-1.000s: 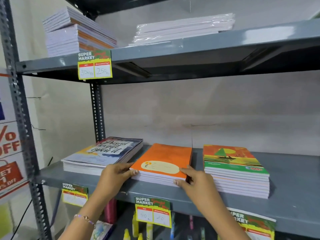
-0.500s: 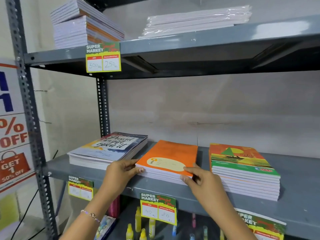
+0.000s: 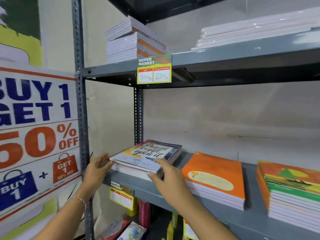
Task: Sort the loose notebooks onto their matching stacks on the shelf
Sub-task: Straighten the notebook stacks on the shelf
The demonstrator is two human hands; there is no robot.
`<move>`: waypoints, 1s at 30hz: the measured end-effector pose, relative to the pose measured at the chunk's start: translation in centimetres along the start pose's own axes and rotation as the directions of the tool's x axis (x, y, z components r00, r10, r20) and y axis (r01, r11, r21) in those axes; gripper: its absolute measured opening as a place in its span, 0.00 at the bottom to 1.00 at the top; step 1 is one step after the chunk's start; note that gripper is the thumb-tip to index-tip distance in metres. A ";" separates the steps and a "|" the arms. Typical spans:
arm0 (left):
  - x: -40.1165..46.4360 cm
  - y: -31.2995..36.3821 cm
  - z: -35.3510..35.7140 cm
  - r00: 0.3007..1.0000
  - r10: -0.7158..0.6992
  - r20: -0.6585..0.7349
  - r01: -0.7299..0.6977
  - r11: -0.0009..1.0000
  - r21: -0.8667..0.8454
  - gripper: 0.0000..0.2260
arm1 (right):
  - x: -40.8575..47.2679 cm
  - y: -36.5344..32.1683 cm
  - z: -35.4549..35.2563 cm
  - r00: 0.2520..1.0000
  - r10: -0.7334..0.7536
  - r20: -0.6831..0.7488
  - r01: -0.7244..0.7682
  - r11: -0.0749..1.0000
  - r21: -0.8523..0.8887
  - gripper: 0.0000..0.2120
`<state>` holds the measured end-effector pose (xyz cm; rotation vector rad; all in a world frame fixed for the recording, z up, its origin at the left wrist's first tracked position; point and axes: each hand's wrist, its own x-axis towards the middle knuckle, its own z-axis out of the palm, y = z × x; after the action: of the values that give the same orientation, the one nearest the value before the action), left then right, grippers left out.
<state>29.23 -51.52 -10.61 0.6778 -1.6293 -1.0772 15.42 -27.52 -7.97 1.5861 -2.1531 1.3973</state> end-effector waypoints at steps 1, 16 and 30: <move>0.3 -0.3 -0.2 0.999 0.017 0.030 -0.017 1.000 0.006 0.16 | 1.0 0.1 0.9 1.000 0.014 0.014 -0.014 1.000 -0.022 0.21; 2.3 -0.5 -0.6 0.987 -0.044 0.154 0.029 0.995 0.099 0.10 | 3.4 1.1 3.4 0.998 0.032 -0.045 -0.040 0.982 -0.182 0.17; 2.8 -0.4 -0.7 0.980 -0.099 0.175 0.087 0.994 0.072 0.13 | 3.1 0.8 3.2 0.998 0.022 -0.058 -0.035 0.974 -0.224 0.18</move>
<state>28.91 -54.28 -9.71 0.7226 -1.8065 -1.1855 14.74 -31.97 -8.48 1.4231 -2.2187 1.1419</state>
